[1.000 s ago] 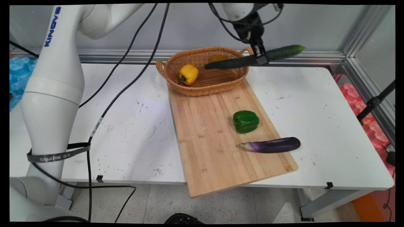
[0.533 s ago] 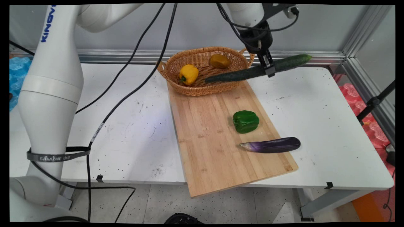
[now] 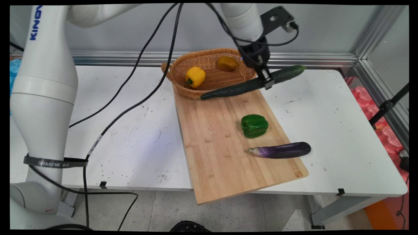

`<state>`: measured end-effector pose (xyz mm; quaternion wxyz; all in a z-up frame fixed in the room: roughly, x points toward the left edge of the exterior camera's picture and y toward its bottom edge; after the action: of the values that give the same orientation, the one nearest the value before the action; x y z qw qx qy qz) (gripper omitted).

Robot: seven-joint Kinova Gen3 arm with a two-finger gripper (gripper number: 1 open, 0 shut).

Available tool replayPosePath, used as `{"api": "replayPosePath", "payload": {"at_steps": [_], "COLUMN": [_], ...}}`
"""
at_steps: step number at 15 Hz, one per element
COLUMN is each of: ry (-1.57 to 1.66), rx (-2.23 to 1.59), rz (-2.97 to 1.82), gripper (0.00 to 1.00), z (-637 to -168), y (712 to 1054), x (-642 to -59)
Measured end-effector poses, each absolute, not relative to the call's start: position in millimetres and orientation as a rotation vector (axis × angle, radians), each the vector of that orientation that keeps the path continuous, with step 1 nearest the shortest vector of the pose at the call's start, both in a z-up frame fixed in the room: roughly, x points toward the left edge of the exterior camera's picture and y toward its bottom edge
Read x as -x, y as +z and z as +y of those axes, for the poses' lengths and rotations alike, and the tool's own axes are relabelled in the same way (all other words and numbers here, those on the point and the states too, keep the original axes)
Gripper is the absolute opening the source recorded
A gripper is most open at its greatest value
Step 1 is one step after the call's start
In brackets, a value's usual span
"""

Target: Place the picked object on the cutting board

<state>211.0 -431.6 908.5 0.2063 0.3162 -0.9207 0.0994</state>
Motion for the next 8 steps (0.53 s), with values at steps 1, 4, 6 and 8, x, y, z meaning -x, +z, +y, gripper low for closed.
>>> {"api": "replayPosePath", "payload": {"at_steps": [1,4,6,8], "ry": [0.278,0.283,0.29,0.303], "rx": [-0.892,-0.933,-0.944,-0.959], "rz": [-2.567,-2.577,-2.58,-2.578], "gripper": [0.0,0.0,0.0,0.0], "z": [-429,-418,-414,-411], "y": [905,888,878,867], "x": [-213,-224,-229,-237]}}
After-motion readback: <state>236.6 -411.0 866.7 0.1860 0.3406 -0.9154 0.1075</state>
